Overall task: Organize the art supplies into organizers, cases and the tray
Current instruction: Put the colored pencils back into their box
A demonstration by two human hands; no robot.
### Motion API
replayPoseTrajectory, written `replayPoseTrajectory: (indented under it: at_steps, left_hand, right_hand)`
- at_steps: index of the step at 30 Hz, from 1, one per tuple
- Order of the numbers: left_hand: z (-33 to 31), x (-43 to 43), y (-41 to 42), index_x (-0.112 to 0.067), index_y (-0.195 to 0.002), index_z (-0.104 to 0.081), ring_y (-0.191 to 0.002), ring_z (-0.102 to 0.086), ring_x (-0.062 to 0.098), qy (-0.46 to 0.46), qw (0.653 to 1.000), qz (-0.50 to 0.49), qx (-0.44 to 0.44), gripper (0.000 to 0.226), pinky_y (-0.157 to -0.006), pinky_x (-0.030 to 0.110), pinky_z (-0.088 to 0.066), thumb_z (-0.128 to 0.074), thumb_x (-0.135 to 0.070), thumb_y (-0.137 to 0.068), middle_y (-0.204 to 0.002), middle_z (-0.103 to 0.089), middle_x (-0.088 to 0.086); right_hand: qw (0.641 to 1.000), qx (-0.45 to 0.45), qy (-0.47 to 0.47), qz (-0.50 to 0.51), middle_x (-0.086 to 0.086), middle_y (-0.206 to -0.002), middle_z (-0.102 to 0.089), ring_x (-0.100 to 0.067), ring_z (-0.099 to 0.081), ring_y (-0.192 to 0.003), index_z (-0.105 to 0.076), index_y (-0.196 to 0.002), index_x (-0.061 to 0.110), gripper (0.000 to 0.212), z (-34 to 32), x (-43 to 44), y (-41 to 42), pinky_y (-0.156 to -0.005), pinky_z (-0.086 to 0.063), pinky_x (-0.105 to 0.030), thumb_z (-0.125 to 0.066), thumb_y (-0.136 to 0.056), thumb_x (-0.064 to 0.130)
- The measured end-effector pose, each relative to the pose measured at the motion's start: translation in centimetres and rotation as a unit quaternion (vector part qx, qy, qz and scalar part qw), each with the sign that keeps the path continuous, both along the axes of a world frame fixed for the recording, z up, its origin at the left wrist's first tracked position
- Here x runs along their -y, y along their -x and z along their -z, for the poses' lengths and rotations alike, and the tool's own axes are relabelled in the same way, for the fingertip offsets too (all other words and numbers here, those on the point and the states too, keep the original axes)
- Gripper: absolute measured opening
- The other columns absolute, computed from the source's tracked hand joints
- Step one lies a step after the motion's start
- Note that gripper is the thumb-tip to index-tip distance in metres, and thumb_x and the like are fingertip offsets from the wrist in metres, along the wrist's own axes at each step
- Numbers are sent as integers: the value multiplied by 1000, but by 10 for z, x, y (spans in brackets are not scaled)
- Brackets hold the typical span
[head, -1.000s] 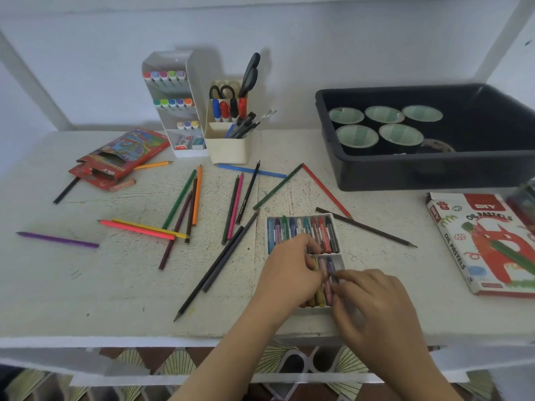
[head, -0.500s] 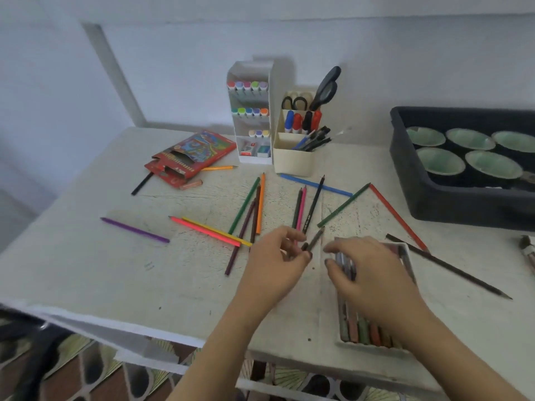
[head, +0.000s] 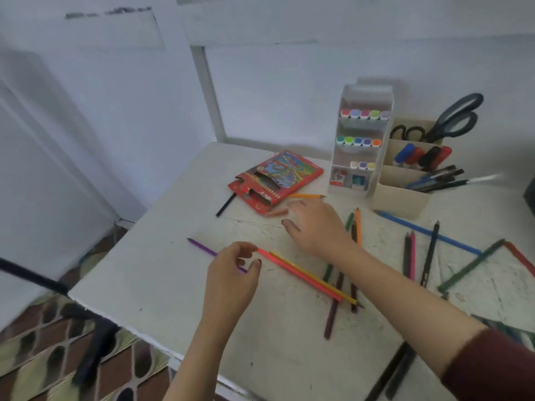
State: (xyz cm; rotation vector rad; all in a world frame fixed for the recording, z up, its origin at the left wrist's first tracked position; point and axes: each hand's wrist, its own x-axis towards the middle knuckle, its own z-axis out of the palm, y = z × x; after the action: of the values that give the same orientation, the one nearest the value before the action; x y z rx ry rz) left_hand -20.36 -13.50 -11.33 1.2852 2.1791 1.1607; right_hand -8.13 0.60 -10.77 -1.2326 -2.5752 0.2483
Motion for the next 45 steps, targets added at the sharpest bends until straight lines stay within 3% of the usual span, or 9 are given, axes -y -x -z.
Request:
replayPoseTrajectory:
  at_steps: [9,14,17,21,24,27,32,38,45]
  left_hand:
    - [5,-20,29,-28,-100,-62,-89,-58,1,-14,1000,5,-5,18,-69,7,-42,-63,-15,-86,-94,-62,-18]
    - [5,-30,14,-28,-97,-64,-88,-59,1,-28,999,26,26,19,-72,19,-48,-63,-13,-85,-93,-63,-17]
    - [3,-37,-9,-28,-94,-63,-86,-59,-1,-36,997,60,37,20,-68,8,-41,-63,-11,-85,-90,-64,-16]
    - [-1,-41,-53,-30,-97,-63,-91,-57,-8,-54,987,143,44,22,-73,1,-38,-66,-13,-84,-93,-64,-20]
    - [-7,-33,-94,-45,-118,-53,-111,-43,-16,-21,955,295,6,46,-91,-1,-27,-73,-35,-78,-114,-49,-36]
    - [-9,-18,-136,-52,-139,-24,-137,-8,-10,55,888,455,-38,92,-112,17,-8,-72,-65,-62,-141,-19,-37]
    - [-1,2,-188,-53,-141,12,-135,27,-8,108,805,570,-124,120,-110,22,16,-76,-65,-59,-150,20,-27]
    - [1,10,-208,-51,-140,20,-136,28,-3,159,791,570,-156,128,-114,29,15,-79,-61,-59,-152,24,-22]
    - [3,16,-213,-54,-139,15,-138,22,-3,164,813,541,-136,128,-116,32,10,-82,-58,-56,-152,20,-25]
  right_hand:
    - [997,-25,-58,45,0,-101,-62,-21,-51,-97,-66,-84,15,41,24,-26,31,-85,-30,-34,-43,-95,47]
    - [997,-62,-15,46,1,-88,-59,-15,-49,-85,-58,-85,16,14,3,-12,3,-69,-29,-26,-54,-91,28]
    - [993,-85,41,66,1,-84,-59,-15,-51,-80,-53,-85,17,6,-11,7,-31,-62,-36,-27,-57,-88,20]
    - [986,-117,89,80,8,-91,-61,-7,-53,-82,-56,-116,24,24,-22,41,-90,-71,-45,-22,-55,-91,23]
    - [979,-135,98,115,11,-93,-65,-1,-55,-81,-63,-114,22,24,-26,67,-143,-72,-45,-16,-54,-93,26]
    - [969,-145,114,163,18,-87,-63,7,-55,-79,-65,-102,29,15,-24,94,-197,-67,-42,-7,-56,-91,24]
    - [951,-179,99,231,20,-83,-62,7,-56,-80,-62,-94,33,20,-18,133,-262,-68,-44,-9,-61,-86,14]
    - [931,-185,53,310,21,-81,-56,3,-51,-75,-60,-84,33,26,-8,175,-302,-63,-32,-11,-66,-81,8]
    - [899,-235,105,355,12,-68,-61,-3,-53,-61,-58,-77,34,16,-1,203,-316,-54,-42,-17,-64,-85,21]
